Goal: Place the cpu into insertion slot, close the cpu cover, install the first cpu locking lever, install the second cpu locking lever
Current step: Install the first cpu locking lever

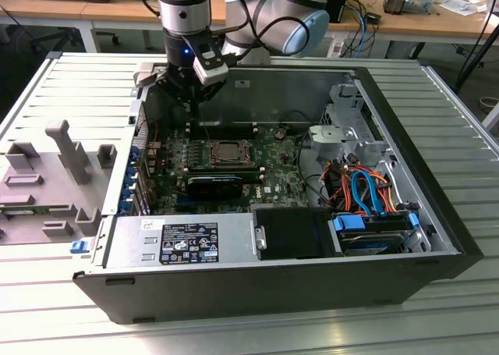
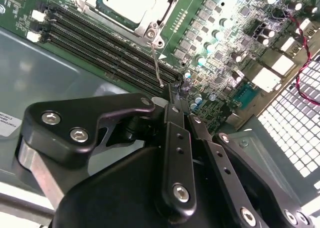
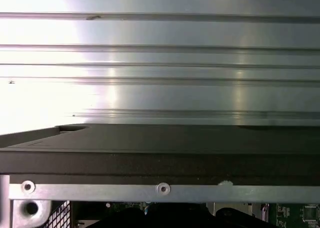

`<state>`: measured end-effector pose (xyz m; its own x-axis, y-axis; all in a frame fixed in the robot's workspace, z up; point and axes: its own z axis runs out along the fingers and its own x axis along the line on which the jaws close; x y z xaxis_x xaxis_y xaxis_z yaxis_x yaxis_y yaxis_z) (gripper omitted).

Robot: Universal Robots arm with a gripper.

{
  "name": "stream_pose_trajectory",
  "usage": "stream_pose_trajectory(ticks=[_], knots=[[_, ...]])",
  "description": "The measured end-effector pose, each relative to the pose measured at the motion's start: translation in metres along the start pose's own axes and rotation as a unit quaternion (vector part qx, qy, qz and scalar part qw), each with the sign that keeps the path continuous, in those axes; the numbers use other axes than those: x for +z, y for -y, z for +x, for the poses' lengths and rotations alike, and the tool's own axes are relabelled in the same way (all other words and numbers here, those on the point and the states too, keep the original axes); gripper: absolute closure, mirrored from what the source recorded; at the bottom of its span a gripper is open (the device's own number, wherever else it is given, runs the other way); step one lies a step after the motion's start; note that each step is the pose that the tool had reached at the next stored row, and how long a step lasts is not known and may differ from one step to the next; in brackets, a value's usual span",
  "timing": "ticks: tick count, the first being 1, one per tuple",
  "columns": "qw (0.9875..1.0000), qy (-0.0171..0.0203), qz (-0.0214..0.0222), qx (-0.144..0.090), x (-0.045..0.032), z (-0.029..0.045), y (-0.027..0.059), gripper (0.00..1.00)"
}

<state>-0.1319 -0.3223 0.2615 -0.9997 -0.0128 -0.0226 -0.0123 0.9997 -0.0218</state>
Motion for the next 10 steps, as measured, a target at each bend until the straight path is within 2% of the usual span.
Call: stream_pose_trajectory(ticks=[4, 7, 10], knots=[[1.0, -0.0001, -0.0002, 0.0, 0.0, -0.0005, 0.0001, 0.89], [1.0, 0.0, -0.0001, 0.0, 0.0001, -0.0056, 0.0001, 0.89], [1.0, -0.0001, -0.0002, 0.0, 0.0004, -0.0153, 0.0002, 0.89]])
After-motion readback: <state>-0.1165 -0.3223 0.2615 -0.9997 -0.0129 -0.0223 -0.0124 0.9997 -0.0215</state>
